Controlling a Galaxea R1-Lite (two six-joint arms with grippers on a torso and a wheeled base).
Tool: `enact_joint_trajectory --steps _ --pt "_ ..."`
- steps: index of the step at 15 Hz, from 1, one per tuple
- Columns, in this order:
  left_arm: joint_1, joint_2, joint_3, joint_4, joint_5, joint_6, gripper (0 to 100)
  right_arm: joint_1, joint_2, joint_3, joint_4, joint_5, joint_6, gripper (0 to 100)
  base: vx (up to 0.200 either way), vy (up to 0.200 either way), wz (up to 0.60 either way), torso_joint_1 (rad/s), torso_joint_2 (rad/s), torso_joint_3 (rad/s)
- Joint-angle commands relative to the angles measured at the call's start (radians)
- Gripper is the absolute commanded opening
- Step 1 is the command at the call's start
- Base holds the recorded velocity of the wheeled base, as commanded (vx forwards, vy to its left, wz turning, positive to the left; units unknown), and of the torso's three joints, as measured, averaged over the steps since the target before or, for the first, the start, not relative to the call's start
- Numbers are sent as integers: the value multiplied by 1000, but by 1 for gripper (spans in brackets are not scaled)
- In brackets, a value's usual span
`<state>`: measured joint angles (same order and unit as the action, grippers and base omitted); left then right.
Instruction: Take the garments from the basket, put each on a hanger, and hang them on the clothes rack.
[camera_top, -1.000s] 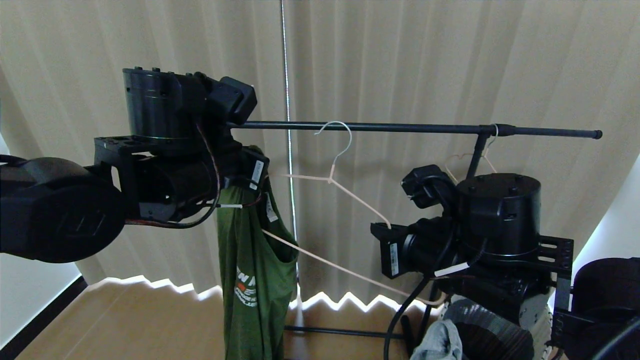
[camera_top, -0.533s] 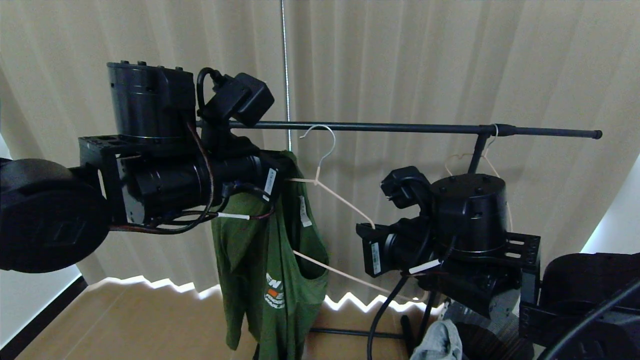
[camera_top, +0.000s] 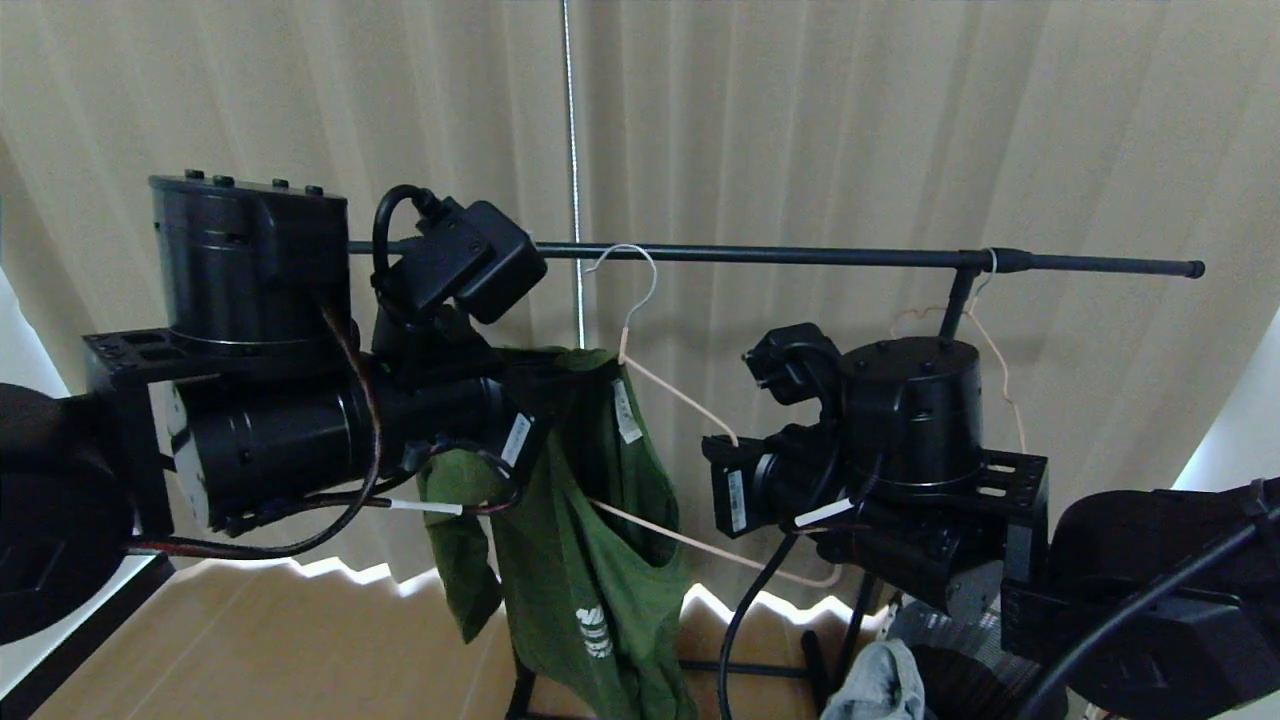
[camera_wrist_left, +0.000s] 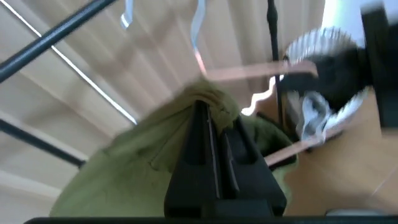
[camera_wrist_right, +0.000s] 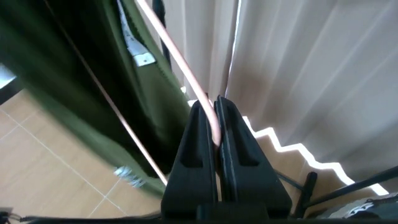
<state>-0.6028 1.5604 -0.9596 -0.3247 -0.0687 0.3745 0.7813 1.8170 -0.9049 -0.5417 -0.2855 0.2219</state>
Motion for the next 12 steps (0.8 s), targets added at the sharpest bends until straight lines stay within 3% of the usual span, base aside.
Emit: enact_joint_trajectory --steps 1,9,10,12 --pt "6 -40 38 1 4 3 0 -8 -21 0 -1 -1 1 0 0 0 0 0 0 0" --pt "26 -57 111 1 6 17 0 -43 -82 -8 -1 -1 1 0 0 0 0 0 0 0" --pt "26 -57 111 1 6 17 100 -43 -82 -8 -1 -1 1 0 0 0 0 0 0 0" --pt "26 -68 119 -1 4 21 100 -43 -96 -8 -1 -1 -1 0 0 0 0 0 0 0"
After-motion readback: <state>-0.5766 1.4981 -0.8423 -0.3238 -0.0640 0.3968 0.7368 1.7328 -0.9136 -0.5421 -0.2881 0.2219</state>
